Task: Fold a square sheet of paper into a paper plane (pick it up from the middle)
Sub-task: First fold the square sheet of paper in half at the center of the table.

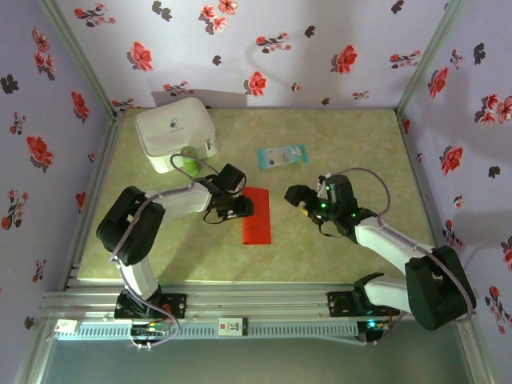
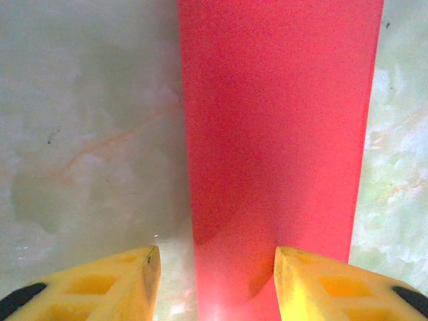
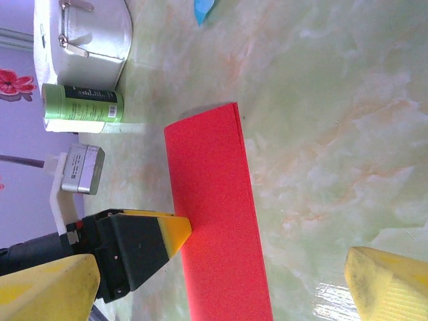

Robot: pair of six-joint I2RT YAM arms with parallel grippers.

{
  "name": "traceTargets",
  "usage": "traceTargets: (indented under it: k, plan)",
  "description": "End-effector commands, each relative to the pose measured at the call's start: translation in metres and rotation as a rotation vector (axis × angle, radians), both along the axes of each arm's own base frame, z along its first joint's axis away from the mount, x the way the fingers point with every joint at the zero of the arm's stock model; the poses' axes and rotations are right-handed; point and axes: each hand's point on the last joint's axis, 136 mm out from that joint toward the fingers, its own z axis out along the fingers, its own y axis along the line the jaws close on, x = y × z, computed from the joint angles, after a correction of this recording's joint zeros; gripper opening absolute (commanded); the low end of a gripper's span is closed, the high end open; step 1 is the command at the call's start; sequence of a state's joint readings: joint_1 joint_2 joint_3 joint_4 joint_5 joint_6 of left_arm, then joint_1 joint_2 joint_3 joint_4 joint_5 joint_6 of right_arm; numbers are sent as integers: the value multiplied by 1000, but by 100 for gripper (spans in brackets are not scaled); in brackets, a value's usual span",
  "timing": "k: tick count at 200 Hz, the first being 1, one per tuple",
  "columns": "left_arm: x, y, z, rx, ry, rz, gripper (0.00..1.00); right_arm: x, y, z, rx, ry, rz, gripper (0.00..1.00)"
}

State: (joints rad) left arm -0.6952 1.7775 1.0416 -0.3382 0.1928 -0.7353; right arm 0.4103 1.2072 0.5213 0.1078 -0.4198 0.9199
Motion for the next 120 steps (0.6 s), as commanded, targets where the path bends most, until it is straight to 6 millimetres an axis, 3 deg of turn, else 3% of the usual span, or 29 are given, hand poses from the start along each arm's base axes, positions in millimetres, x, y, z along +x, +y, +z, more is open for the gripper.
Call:
traceTargets:
  k: [1, 120]
  plan:
    - [4, 2, 0, 34, -4, -25, 49, -3, 2, -7, 7, 21, 5, 95]
    - [0, 8, -15, 92, 36, -54, 48, -5, 2, -7, 5, 18, 4, 95]
